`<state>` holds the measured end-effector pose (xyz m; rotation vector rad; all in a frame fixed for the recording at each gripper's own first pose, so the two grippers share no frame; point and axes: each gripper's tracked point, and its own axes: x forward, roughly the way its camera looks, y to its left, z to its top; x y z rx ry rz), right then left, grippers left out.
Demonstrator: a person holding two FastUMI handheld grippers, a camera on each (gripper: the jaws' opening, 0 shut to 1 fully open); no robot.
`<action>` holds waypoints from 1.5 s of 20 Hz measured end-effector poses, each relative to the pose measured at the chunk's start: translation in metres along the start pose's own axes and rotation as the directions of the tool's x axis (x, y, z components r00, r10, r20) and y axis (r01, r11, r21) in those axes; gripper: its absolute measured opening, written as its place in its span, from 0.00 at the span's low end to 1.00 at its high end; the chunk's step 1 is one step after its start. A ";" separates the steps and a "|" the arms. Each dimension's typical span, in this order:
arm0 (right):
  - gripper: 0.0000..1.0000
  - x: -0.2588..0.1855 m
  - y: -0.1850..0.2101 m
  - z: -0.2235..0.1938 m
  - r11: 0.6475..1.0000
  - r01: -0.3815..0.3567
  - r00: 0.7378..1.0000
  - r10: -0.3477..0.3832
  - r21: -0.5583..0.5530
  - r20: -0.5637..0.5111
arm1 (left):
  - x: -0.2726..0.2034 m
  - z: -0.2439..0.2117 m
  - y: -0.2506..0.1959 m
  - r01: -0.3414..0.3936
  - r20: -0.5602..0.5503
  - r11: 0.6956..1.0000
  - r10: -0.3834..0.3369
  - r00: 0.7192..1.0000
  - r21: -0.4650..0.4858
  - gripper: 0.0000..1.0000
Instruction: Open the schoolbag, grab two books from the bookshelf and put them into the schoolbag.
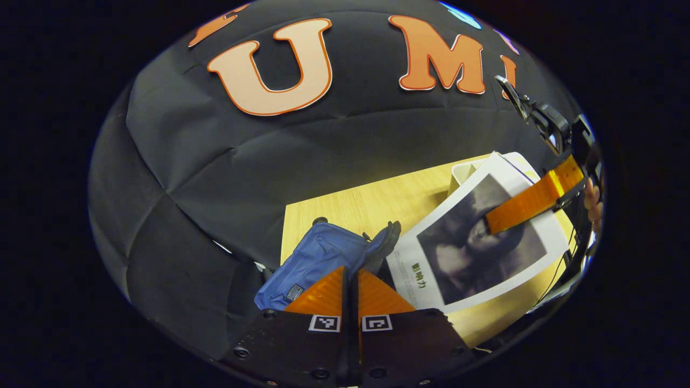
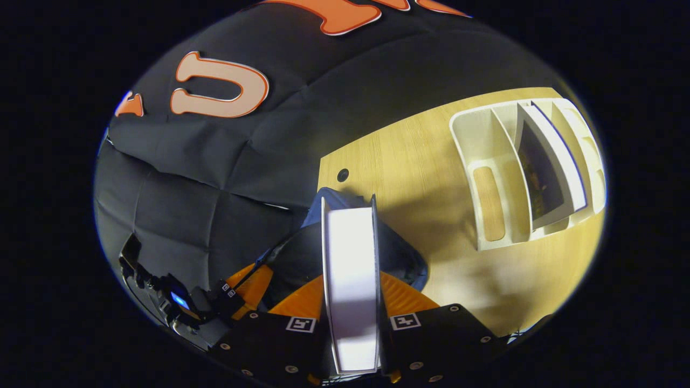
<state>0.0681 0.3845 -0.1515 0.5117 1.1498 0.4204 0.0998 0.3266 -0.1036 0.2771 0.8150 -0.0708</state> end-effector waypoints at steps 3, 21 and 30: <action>0.35 0.029 0.002 -0.015 0.997 0.004 1.000 -0.006 0.073 0.023 | 0.002 0.001 -0.001 0.013 0.000 1.000 -0.013 1.000 -0.019 0.00; 0.35 0.179 0.016 -0.056 0.953 -0.153 0.986 0.128 0.262 0.108 | -0.003 0.002 -0.061 0.222 -0.024 0.973 -0.221 0.975 0.057 0.01; 0.46 0.171 -0.014 -0.036 0.971 0.011 0.996 -0.032 0.240 0.083 | 0.005 -0.004 -0.061 0.214 -0.025 0.976 -0.214 0.977 0.026 0.01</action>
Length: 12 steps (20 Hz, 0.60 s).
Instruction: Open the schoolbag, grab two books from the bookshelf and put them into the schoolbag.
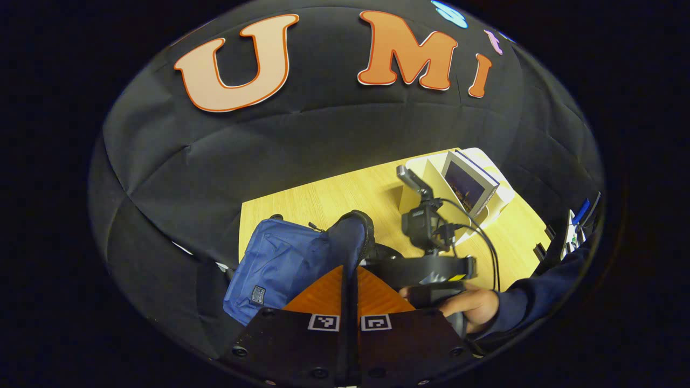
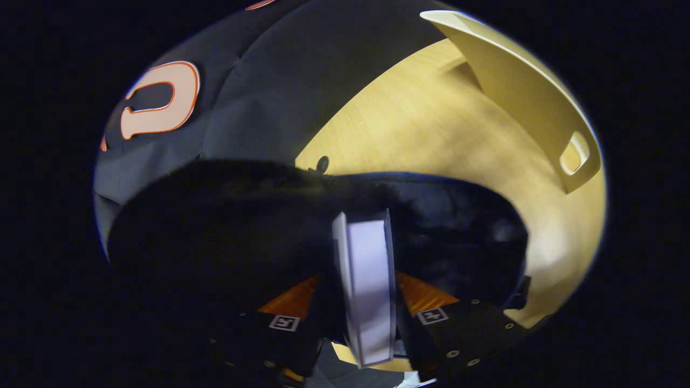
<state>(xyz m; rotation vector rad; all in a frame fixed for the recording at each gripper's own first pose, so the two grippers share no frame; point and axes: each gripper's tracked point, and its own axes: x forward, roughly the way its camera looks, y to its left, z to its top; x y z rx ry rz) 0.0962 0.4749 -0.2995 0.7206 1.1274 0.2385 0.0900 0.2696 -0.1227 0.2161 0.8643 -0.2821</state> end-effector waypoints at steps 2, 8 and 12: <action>0.83 -0.022 -0.006 0.015 0.999 0.030 0.999 -0.029 -0.023 0.025 | 0.001 -0.001 0.001 -0.002 -0.001 1.000 0.002 1.000 -0.012 0.01; 0.94 -0.099 -0.038 0.091 0.936 0.216 0.962 -0.154 -0.279 0.225 | 0.007 -0.009 -0.006 0.000 -0.002 0.999 0.000 1.000 -0.046 0.01; 0.94 -0.146 -0.042 0.133 0.862 0.325 0.925 -0.206 -0.389 0.318 | 0.010 -0.011 -0.011 0.000 0.001 0.999 0.000 1.000 -0.052 0.00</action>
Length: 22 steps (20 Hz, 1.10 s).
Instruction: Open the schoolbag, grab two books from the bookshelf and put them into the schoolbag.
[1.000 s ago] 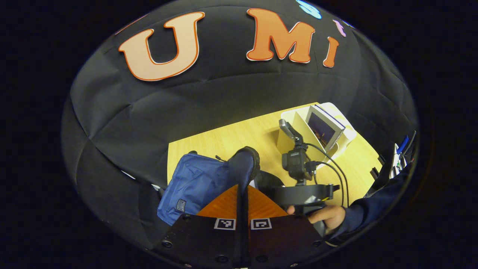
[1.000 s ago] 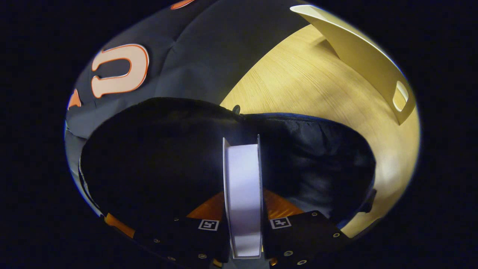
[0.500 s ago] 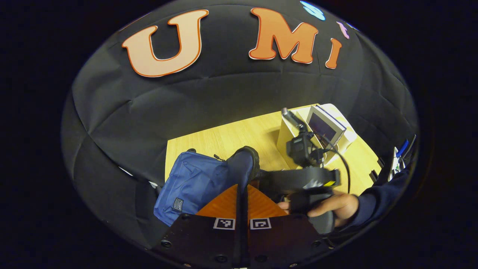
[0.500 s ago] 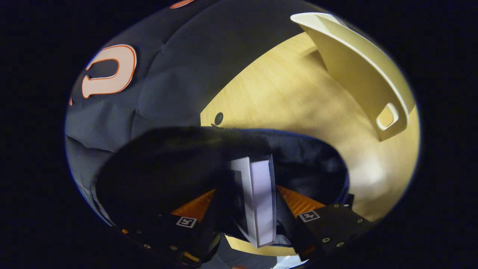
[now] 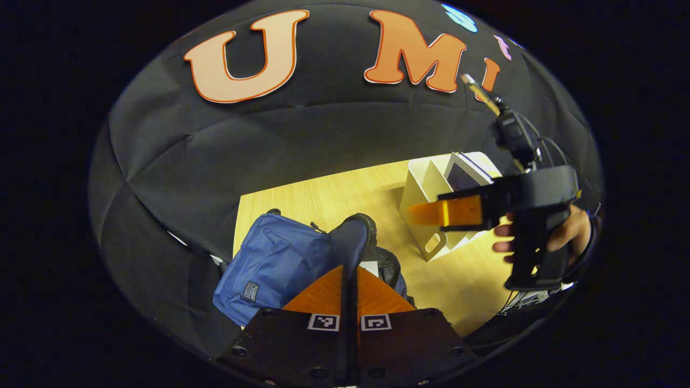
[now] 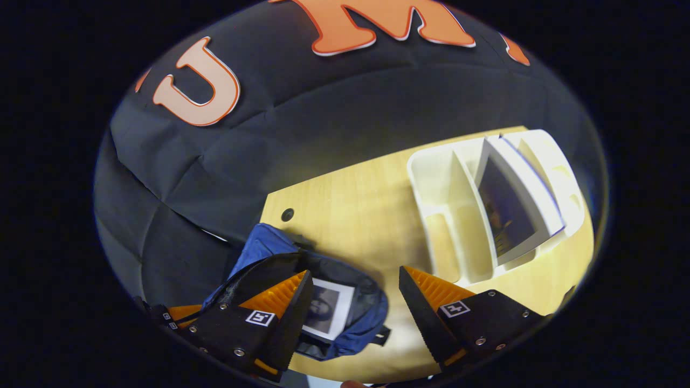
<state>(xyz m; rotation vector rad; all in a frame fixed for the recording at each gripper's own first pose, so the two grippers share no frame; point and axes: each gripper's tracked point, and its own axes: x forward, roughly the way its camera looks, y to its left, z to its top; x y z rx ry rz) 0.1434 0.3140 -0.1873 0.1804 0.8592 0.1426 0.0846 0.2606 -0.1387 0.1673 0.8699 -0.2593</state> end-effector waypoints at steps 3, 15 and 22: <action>0.96 -0.035 -0.033 0.020 0.995 0.064 0.997 -0.061 -0.076 0.041 | 0.003 -0.003 -0.004 0.007 -0.001 1.000 -0.007 1.000 -0.017 0.00; 0.97 -0.052 -0.153 0.087 0.938 0.247 0.965 -0.260 -0.244 -0.025 | 0.004 -0.010 -0.005 0.011 0.024 0.996 -0.009 1.000 -0.084 0.00; 0.89 -0.010 -0.192 0.078 0.924 0.291 0.925 -0.338 -0.250 -0.174 | 0.008 -0.016 -0.009 0.024 0.021 0.995 -0.022 1.000 -0.099 0.00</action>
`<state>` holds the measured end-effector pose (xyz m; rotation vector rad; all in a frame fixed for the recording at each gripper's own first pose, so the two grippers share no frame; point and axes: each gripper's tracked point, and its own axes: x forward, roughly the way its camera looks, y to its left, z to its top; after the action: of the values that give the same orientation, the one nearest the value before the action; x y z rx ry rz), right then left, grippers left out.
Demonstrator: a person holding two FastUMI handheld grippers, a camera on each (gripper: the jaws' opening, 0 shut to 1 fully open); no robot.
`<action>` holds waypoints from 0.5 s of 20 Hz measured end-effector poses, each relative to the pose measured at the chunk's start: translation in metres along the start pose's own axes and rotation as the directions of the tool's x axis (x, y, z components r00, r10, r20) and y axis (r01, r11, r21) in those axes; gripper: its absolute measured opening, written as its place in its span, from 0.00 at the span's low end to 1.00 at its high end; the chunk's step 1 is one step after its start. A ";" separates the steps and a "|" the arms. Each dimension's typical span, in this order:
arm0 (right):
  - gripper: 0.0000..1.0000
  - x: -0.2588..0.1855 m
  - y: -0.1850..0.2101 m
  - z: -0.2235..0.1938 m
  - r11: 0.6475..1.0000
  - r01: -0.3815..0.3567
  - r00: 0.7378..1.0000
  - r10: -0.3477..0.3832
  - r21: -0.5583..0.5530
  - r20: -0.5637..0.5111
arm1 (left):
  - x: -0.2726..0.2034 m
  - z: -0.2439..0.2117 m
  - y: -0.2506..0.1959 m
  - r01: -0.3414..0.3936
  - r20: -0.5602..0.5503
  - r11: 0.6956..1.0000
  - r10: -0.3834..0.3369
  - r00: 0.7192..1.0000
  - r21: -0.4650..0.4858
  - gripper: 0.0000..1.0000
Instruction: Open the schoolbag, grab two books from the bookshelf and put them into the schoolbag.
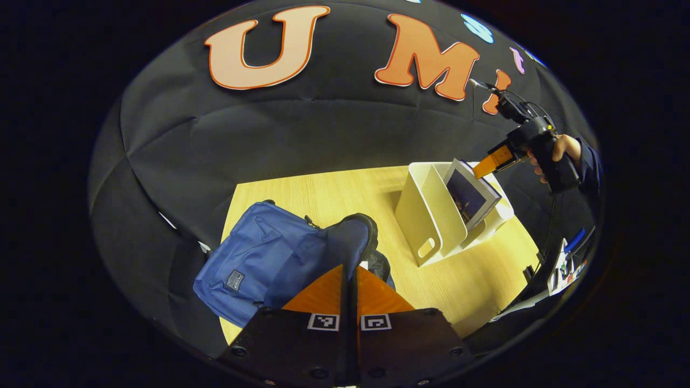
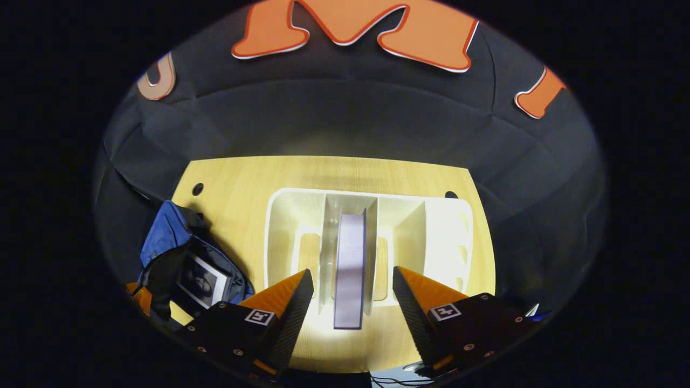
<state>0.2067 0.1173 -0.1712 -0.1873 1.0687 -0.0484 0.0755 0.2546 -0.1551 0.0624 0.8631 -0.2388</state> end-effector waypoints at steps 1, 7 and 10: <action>0.82 0.008 0.001 -0.001 1.000 -0.001 1.000 0.001 0.005 -0.019 | 0.000 -0.001 0.000 0.002 -0.003 1.000 -0.002 1.000 -0.003 0.00; 0.52 0.039 0.007 -0.008 1.000 -0.011 0.990 0.015 0.026 -0.137 | 0.000 -0.005 -0.001 0.010 -0.006 1.000 -0.010 1.000 -0.020 0.00; 0.39 0.041 0.012 -0.010 0.999 -0.031 0.986 0.035 0.030 -0.163 | 0.001 -0.009 -0.001 0.014 -0.010 1.000 -0.014 1.000 -0.024 0.00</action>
<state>0.2168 0.1229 -0.2133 -0.1424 1.2344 -0.0491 0.0690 0.2544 -0.1621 0.0350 0.8762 -0.2416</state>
